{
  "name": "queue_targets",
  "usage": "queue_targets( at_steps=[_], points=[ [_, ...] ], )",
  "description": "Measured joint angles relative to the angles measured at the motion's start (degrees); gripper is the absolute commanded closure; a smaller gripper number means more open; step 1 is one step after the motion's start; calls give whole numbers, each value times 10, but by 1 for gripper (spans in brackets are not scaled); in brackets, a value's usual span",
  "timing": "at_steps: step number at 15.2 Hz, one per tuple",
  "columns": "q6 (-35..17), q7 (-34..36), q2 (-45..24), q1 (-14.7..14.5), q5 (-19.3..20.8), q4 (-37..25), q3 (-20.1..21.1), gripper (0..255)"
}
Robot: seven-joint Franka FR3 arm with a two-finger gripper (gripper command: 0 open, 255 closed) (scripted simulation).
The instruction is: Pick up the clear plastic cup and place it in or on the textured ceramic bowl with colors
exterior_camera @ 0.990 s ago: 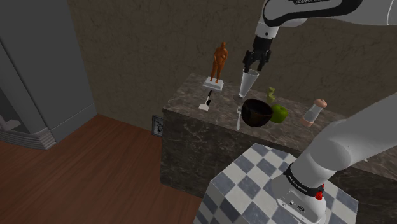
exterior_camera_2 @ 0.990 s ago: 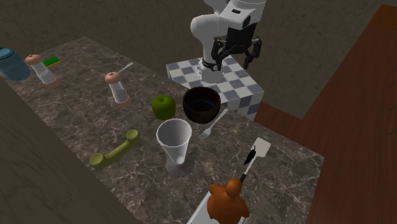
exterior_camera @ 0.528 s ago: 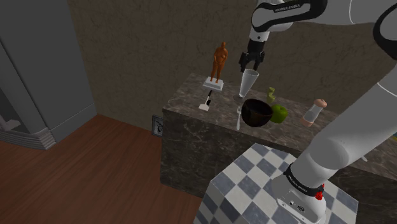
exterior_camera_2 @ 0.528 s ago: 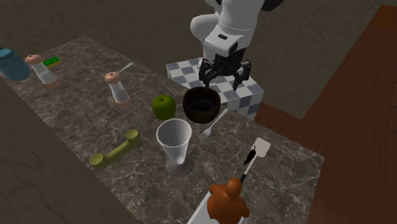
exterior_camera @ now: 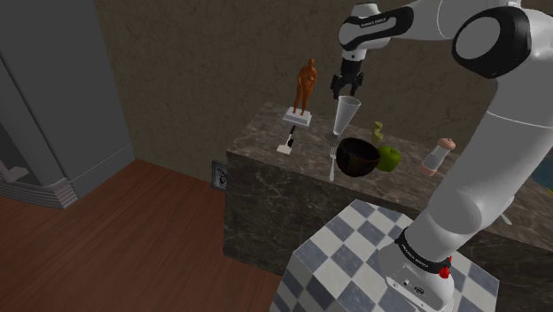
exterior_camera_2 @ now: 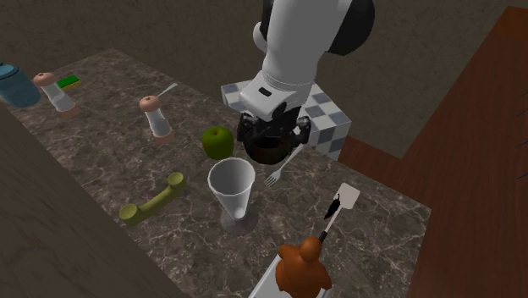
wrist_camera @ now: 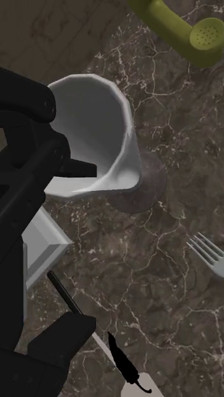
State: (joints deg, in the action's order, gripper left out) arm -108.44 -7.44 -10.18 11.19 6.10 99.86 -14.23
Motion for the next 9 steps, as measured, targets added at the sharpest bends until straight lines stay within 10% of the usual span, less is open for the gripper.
queue_targets(
  at_steps=[9],
  points=[
    [-19,-19,-97,23,-11,-80,-9,0]
  ],
)
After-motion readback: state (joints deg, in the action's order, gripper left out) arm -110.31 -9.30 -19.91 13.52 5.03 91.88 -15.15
